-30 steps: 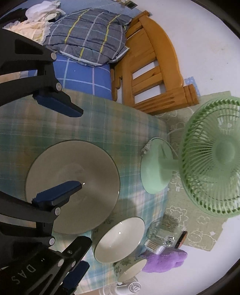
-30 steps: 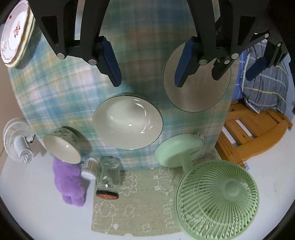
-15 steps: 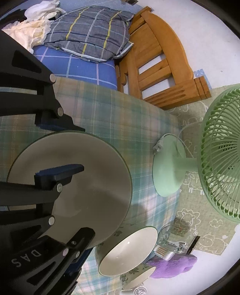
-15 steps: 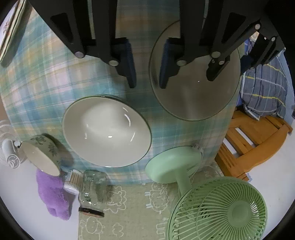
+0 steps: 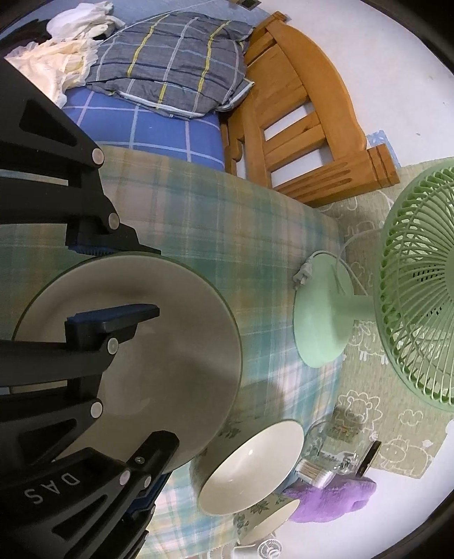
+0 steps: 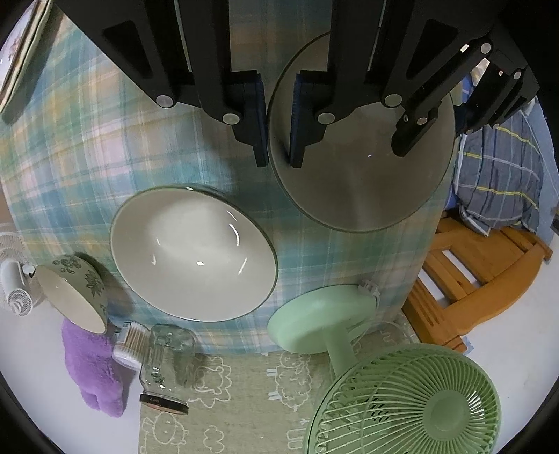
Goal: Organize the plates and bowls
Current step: 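Grasp the grey-rimmed bowl's rim with the left tool while the right tool grasps it, then lift and carry the grey-rimmed bowl with both tools toward the plate stack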
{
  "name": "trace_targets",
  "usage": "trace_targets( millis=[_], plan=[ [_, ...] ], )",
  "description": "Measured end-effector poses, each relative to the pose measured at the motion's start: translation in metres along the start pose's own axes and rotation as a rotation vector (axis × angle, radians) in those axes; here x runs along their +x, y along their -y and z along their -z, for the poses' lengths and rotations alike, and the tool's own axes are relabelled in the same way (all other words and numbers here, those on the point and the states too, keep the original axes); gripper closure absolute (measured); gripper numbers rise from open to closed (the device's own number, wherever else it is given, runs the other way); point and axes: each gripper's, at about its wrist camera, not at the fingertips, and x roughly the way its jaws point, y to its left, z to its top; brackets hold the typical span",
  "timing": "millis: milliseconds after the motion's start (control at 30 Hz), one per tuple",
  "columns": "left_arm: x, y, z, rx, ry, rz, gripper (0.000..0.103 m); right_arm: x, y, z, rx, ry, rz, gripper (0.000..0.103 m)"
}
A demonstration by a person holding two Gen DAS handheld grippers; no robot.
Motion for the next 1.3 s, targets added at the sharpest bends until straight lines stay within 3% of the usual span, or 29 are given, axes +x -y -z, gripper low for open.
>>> trace_targets(
  millis=[600,1300],
  plan=[
    [-0.047,0.041,0.051,0.067,-0.017,0.058,0.08,-0.057,0.037,0.053,0.03,-0.019,0.066,0.088],
    [-0.086,0.141,0.091,0.039,-0.052,0.064,0.08,-0.111,0.136,0.089,0.006,-0.037,0.077,0.088]
  ],
)
